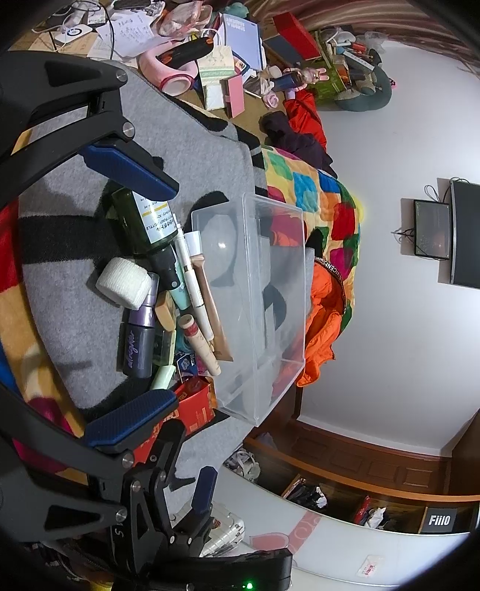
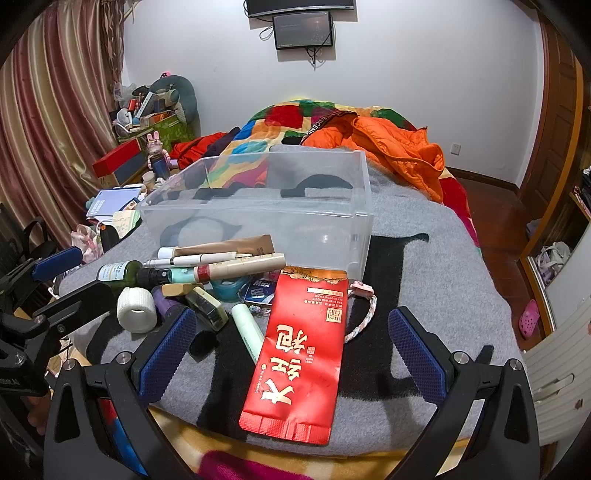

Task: Organize objects
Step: 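Approach the pile with both tools open above the items, then grasp the green glass bottle with left tool while right tool grasps the red tea packet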

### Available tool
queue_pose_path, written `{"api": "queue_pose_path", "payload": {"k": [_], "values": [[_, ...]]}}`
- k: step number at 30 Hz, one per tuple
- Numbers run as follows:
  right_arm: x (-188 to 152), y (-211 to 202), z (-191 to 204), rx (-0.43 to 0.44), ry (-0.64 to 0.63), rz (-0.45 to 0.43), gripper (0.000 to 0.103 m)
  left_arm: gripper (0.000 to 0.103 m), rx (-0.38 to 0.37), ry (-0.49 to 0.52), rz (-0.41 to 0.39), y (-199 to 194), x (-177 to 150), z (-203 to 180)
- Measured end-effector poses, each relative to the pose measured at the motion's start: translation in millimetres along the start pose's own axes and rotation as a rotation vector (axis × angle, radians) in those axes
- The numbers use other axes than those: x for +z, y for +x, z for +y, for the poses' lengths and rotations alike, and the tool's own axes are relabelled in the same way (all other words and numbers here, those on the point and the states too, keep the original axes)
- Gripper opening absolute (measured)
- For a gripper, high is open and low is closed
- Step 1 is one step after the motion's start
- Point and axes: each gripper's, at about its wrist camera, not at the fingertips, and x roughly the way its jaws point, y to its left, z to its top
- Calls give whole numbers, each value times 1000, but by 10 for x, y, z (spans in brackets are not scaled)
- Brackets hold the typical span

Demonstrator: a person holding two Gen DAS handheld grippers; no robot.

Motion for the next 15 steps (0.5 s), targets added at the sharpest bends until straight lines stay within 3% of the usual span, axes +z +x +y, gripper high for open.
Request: {"api": "queue_pose_path", "payload": {"k": [8, 15], "values": [[-41, 65, -12, 1, 1, 13, 103, 103, -3, -25, -1, 35, -20, 85], [-51, 123, -100, -22, 23, 21, 103, 102, 62, -69, -13, 96, -19, 303]]}}
